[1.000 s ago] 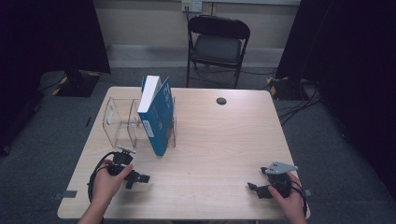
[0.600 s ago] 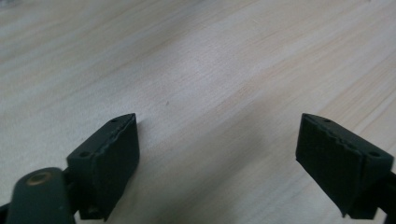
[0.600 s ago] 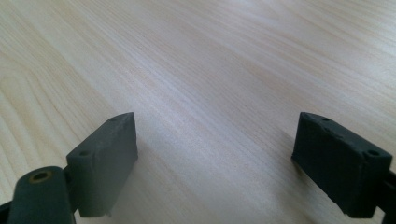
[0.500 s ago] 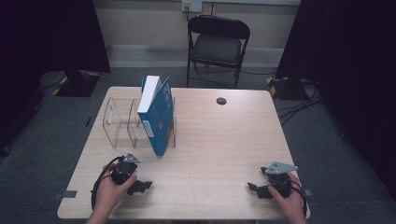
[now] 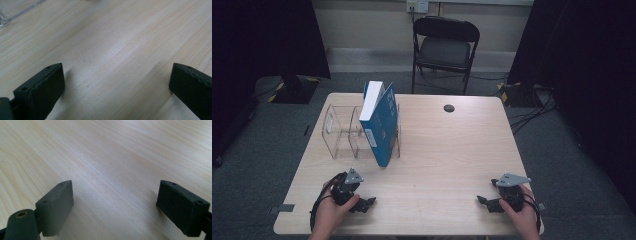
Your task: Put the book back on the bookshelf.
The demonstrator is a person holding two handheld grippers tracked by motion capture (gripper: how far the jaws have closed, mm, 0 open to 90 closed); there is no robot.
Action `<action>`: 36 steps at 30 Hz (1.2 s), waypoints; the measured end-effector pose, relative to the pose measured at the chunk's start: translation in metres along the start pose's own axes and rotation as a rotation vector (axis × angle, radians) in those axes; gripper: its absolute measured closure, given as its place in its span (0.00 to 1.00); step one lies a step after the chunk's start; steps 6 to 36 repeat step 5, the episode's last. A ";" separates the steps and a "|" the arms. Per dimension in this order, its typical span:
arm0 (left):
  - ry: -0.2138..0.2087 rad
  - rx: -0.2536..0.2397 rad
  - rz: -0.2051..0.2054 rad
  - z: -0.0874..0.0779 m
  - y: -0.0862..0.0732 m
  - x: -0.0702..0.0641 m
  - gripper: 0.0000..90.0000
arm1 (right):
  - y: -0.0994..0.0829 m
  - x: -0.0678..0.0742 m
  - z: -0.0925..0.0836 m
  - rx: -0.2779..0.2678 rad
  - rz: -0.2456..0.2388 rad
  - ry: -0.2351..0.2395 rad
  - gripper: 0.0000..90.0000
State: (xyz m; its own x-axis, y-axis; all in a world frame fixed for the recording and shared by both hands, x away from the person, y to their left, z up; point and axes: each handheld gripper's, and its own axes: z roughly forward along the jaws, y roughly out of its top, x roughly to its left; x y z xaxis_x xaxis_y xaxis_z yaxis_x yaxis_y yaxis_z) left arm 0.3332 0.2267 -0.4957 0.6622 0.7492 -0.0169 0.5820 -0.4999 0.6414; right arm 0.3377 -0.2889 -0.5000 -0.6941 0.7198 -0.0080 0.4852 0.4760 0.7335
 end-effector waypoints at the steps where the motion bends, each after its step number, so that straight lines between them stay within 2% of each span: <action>1: -0.001 -0.011 -0.003 0.000 -0.001 0.000 0.00 | 0.000 0.000 0.000 0.000 0.001 0.000 0.14; 4: 0.002 -0.032 0.009 0.000 -0.004 0.001 0.00 | 0.000 0.000 0.000 0.000 0.001 0.000 0.14; 36: 0.002 -0.032 0.009 0.000 -0.004 0.001 0.00 | 0.000 0.000 0.000 0.000 0.000 0.000 0.14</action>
